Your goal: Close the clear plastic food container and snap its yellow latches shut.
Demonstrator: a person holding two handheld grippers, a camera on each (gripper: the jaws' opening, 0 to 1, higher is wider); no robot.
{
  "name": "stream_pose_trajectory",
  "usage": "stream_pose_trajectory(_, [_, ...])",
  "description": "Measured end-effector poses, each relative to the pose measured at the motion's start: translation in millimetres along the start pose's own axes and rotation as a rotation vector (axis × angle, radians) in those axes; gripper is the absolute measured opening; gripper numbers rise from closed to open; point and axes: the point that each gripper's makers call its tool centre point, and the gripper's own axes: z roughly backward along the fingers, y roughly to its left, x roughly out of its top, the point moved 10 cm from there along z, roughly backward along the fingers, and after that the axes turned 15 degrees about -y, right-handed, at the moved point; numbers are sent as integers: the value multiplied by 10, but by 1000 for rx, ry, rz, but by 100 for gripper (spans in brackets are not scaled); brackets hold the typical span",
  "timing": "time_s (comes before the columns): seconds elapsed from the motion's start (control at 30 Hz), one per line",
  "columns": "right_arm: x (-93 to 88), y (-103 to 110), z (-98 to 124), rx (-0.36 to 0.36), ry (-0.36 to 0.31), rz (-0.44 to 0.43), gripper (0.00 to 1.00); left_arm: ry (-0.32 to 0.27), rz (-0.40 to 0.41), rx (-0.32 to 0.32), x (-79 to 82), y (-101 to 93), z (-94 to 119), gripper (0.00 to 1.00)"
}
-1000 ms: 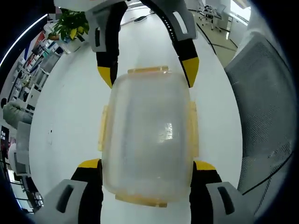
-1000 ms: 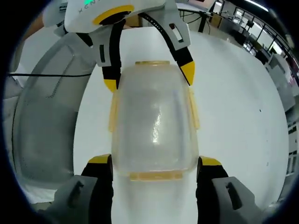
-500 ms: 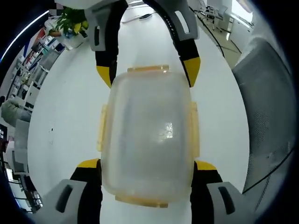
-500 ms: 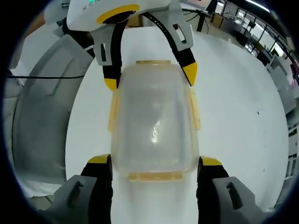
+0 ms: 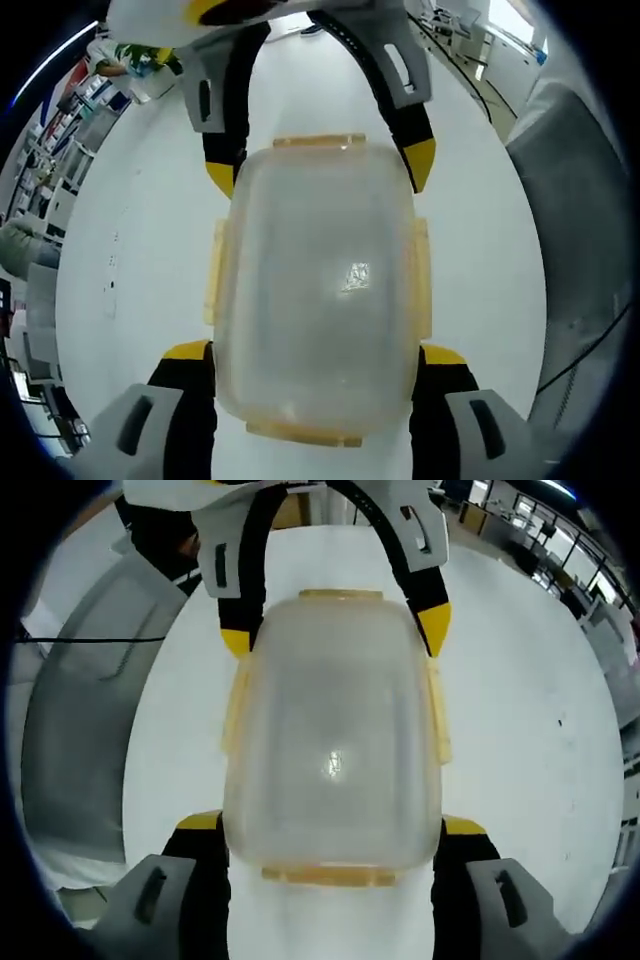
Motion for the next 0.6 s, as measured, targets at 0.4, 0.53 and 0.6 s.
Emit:
stream_pose_trajectory(0.4, [13,-201,11,-5,20,3,81,12,0,5,-7,220,-54,77])
stream_pose_trajectory(0.53, [10,-252,24,-8,28,10,80,6,8,12,-11,280,-64,77])
stream_pose_trajectory(0.6, [10,-274,29,-10,32,12,80,5,11,14,-10,305,-72,77])
